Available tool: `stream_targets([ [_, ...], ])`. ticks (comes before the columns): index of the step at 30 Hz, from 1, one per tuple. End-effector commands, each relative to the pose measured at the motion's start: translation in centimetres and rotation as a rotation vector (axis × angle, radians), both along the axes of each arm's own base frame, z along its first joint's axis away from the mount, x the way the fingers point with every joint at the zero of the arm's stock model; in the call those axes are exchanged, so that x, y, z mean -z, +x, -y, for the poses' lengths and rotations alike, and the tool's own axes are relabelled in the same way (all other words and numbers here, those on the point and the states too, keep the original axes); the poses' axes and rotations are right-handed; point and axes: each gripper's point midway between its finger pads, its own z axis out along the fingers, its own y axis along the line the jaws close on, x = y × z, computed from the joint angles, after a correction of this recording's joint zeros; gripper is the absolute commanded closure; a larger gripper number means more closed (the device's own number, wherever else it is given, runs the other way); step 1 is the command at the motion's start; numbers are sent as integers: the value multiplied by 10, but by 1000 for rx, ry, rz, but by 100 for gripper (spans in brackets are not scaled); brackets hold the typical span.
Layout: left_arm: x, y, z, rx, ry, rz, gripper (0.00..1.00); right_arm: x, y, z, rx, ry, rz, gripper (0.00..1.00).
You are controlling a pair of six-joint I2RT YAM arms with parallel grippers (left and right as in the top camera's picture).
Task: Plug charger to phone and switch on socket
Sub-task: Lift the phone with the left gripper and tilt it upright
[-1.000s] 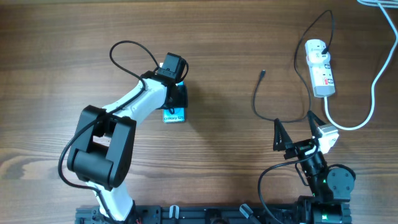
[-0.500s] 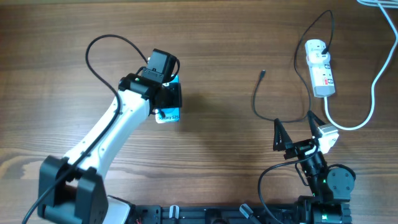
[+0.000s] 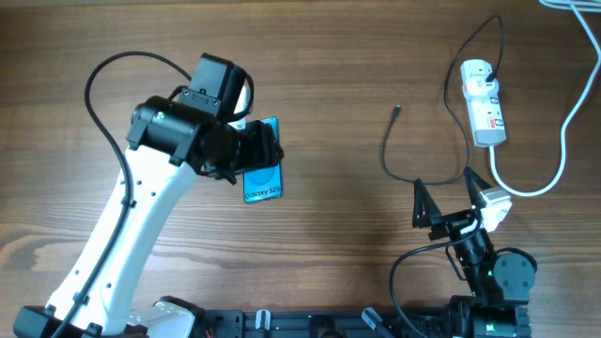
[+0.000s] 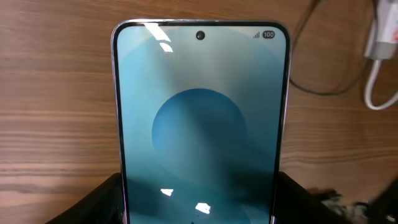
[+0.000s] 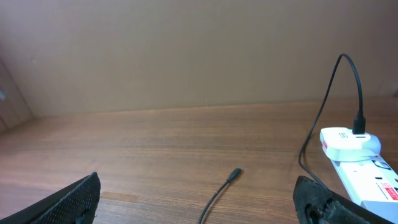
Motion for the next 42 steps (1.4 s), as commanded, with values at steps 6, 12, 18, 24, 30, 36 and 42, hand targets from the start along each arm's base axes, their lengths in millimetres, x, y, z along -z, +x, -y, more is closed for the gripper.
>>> stream_targets([
  [6,-24,-15,20,-46,-198,-93,55,-1,0,1,7,5,5,0],
  [12,-11,-11,-8,-179,-221,-229,57,-1,0,1,7,5,5,0],
  [18,6,-21,-7,-159,-216,-366,58,-1,0,1,7,5,5,0],
  [24,6,-30,-9,-161,-203,-407,58,-1,0,1,7,5,5,0],
  [30,6,-40,-11,-119,-188,-428,59,-1,0,1,7,5,5,0],
  [36,6,-40,-11,-120,-189,-429,61,-1,0,1,7,5,5,0],
  [42,6,-40,-11,-120,-190,-430,62,-2,-5,-16,-99,358,-112,0],
])
